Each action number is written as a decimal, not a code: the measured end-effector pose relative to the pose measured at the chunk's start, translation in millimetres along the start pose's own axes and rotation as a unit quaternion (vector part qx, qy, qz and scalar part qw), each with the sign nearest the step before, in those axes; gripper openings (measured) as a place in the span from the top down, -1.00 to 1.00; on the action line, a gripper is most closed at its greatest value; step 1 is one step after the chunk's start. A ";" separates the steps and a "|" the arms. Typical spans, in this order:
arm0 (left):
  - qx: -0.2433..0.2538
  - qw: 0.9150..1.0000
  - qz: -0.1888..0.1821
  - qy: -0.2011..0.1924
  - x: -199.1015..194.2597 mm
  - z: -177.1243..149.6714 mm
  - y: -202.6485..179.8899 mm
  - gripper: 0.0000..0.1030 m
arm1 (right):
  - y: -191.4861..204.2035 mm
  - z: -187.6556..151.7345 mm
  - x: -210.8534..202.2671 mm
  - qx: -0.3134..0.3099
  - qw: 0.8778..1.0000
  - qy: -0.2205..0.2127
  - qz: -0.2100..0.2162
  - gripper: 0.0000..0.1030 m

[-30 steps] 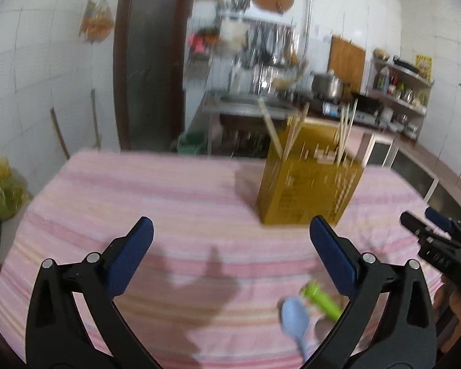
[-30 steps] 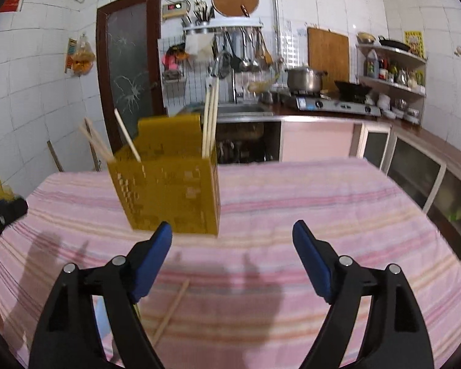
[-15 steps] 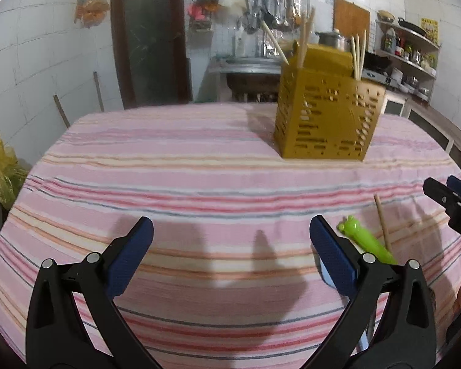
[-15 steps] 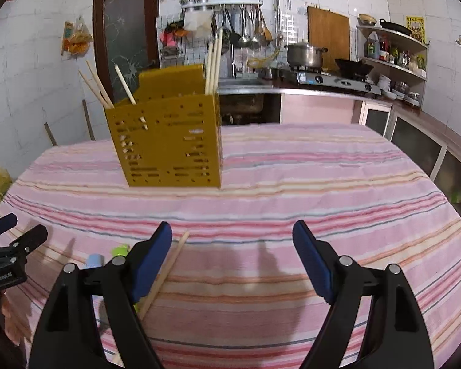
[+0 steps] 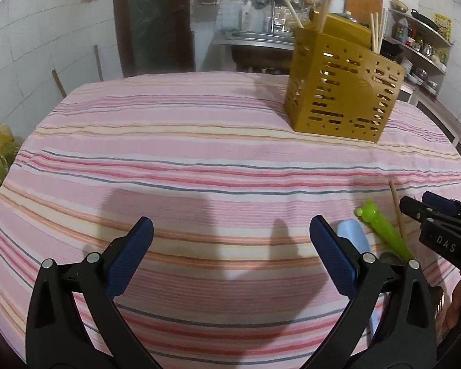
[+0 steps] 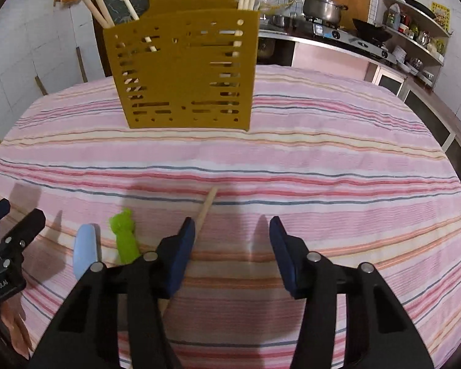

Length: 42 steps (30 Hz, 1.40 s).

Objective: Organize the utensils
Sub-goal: 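Move both open tools back down to the remaining utensils, then close the right tool on a wooden chopstick while the left tool grasps the light-blue spatula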

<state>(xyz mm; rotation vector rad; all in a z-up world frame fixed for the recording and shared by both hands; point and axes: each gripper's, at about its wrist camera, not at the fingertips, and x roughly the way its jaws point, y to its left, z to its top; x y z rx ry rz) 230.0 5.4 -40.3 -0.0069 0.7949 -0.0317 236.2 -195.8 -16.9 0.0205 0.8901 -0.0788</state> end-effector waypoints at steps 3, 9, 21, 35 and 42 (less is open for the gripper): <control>0.002 1.000 0.005 -0.004 -1.2 0.6 -0.9 -0.90 | 1.4 3.6 2.0 0.017 1.000 0.010 0.007 0.09; 0.010 1.000 0.009 0.003 1.6 -1.2 -5.0 -0.90 | 8.9 3.9 11.0 0.031 0.999 0.025 0.001 0.22; 0.021 1.000 0.005 0.003 0.2 -4.3 -9.9 -0.90 | 10.7 0.3 8.9 0.018 1.000 0.011 0.011 0.79; 0.028 1.000 -0.001 0.004 -0.5 -5.7 -13.4 -0.90 | -23.1 -0.3 4.7 -0.024 1.000 0.020 0.005 0.84; 0.023 0.999 -0.023 0.009 -3.9 -7.6 -17.3 -0.90 | -32.2 -6.5 6.7 0.003 0.999 0.005 0.037 0.84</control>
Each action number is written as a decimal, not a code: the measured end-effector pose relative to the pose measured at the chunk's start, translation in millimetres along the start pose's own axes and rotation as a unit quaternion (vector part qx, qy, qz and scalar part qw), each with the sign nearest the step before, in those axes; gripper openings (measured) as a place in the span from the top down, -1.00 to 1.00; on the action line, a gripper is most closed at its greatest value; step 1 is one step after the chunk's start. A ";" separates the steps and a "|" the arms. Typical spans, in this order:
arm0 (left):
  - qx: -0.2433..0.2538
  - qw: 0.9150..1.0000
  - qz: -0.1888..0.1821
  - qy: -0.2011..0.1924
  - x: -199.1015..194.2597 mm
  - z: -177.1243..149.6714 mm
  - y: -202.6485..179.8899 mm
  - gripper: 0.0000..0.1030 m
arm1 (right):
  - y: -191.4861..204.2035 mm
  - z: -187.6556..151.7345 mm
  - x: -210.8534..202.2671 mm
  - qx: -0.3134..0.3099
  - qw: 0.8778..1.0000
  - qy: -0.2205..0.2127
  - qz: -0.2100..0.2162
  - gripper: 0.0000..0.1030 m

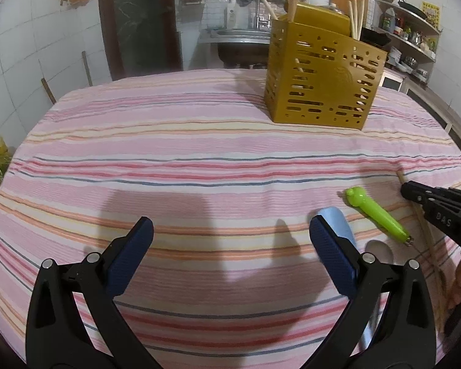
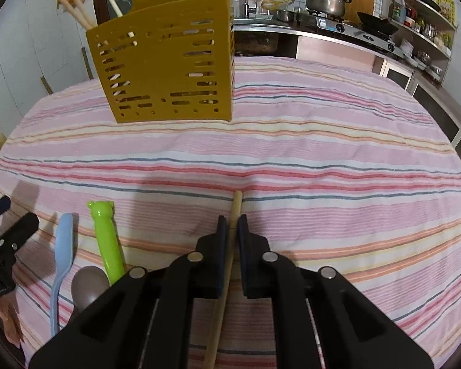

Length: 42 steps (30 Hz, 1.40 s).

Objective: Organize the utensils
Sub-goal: 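Close the right tool on a wooden chopstick while the left tool grasps the light-blue spatula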

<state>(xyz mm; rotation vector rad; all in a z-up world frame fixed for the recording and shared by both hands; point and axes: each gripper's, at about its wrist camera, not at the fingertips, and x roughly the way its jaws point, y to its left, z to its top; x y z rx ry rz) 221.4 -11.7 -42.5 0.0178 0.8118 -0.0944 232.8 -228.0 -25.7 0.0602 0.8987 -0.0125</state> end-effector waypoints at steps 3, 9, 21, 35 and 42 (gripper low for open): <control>-0.003 1.000 -0.014 0.010 0.6 -1.5 -8.0 -0.90 | 0.9 -1.1 0.1 -0.004 1.000 -0.003 -0.001 0.84; 0.006 0.999 -0.025 0.024 1.3 -5.0 -33.0 -0.90 | -7.1 0.1 -1.2 0.001 1.000 -0.007 0.001 0.83; 0.020 0.998 0.002 0.068 27.1 2.6 -67.5 -0.70 | -20.2 -1.6 -1.3 0.015 1.000 -0.008 0.016 0.83; 0.008 0.997 -0.016 0.081 29.8 9.5 -65.9 0.16 | -16.6 -1.2 2.4 0.017 1.000 -0.003 0.008 0.83; 0.009 0.997 -0.020 0.078 32.9 13.2 -64.1 0.39 | -15.7 -1.5 1.4 0.013 1.000 -0.005 0.003 0.83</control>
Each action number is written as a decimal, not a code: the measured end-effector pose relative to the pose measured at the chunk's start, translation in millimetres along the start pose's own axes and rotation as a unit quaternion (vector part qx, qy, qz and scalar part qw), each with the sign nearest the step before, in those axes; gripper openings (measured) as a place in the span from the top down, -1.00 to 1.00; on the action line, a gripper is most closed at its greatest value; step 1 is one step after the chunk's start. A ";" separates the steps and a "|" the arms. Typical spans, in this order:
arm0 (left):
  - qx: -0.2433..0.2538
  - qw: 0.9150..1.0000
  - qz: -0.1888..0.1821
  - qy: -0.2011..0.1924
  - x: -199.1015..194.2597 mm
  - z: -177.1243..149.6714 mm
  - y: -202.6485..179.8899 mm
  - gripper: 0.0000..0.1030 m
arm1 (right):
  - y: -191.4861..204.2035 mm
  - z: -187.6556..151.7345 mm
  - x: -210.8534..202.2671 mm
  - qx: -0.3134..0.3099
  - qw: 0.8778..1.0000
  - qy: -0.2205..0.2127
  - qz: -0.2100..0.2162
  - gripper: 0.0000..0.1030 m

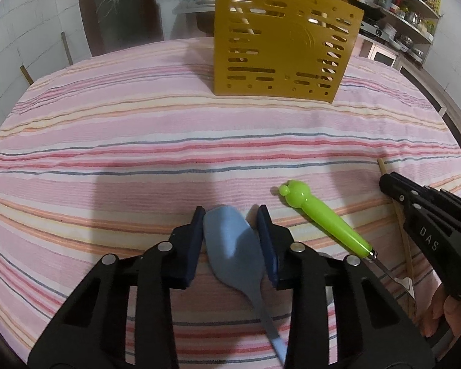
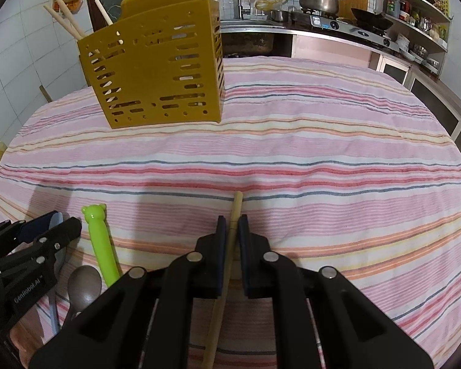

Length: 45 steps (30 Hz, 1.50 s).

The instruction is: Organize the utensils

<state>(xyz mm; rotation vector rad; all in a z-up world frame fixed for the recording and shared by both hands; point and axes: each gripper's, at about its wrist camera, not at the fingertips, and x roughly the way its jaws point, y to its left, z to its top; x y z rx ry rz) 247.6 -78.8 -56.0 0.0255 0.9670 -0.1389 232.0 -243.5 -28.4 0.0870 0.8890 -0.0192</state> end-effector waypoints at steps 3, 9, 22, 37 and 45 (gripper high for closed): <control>0.001 1.000 -0.003 -0.003 -0.8 0.0 2.3 0.42 | -0.2 -0.5 -2.3 0.000 1.000 -0.005 0.001 0.83; 0.001 1.000 -0.004 -0.009 -1.9 0.1 4.8 0.45 | -0.9 -1.7 -7.0 0.000 1.000 -0.013 0.003 0.84; 0.003 0.998 0.016 -0.059 -21.5 3.0 13.5 0.46 | -0.8 2.6 -24.7 0.005 0.998 -0.058 0.005 0.85; 0.002 0.992 0.019 -0.126 -56.5 9.1 24.2 0.46 | -1.8 13.8 -61.7 0.009 0.989 -0.146 0.000 0.86; 0.002 0.984 0.017 -0.176 -88.9 12.4 27.3 0.46 | -12.0 21.6 -90.7 0.018 0.981 -0.192 -0.004 0.88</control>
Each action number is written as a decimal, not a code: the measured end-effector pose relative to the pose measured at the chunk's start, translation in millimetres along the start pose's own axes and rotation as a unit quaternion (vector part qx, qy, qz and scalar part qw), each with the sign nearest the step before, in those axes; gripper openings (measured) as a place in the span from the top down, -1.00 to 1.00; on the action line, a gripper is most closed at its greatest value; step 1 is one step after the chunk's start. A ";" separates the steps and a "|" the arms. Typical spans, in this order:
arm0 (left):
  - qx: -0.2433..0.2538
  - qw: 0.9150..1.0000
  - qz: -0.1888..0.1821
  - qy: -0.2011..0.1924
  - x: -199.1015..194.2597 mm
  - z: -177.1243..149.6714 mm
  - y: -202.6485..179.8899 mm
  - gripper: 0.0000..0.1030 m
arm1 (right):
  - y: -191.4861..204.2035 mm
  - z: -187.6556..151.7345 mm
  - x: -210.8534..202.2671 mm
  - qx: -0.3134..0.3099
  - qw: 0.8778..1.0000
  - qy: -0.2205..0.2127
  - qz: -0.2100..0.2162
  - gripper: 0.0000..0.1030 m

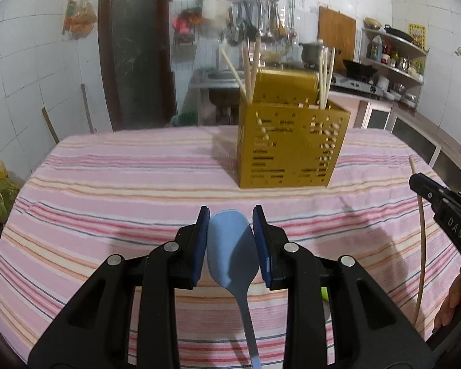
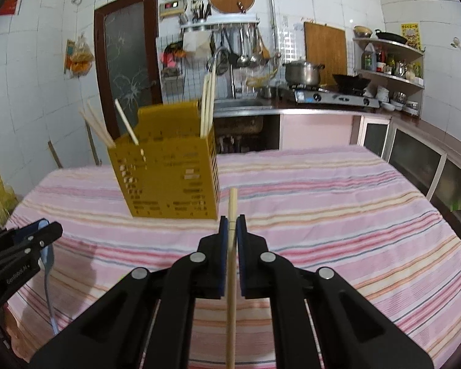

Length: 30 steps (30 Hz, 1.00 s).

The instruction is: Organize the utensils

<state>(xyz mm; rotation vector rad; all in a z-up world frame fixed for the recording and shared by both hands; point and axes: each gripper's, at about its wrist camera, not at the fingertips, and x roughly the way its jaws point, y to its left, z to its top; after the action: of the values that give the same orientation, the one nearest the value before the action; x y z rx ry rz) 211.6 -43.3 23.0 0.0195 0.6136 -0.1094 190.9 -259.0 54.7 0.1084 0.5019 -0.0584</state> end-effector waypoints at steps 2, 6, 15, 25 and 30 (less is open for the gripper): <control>0.000 1.000 -0.002 -0.011 -6.5 2.7 1.9 0.46 | -2.4 4.0 -4.8 0.007 1.000 -0.011 0.007 0.88; 0.002 0.999 0.000 -0.035 -21.3 8.0 3.5 0.46 | -6.0 10.0 -17.8 0.017 0.999 -0.045 0.019 0.88; -0.003 0.997 0.005 -0.071 -43.4 4.4 8.1 0.46 | -2.6 8.7 -44.9 0.011 0.993 -0.118 0.025 0.88; -0.003 0.996 0.011 -0.093 -53.8 1.4 9.6 0.46 | 6.3 8.1 -61.0 -0.007 0.989 -0.149 0.017 0.88; 0.000 0.994 0.011 -0.105 -60.7 4.8 9.4 0.46 | 8.3 12.0 -66.6 -0.014 0.987 -0.157 0.017 0.88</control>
<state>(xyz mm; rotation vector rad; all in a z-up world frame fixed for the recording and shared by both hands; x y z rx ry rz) 166.1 -28.4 61.7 0.0154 0.4038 -0.0886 139.1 -250.3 98.1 0.0789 0.1856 -0.0347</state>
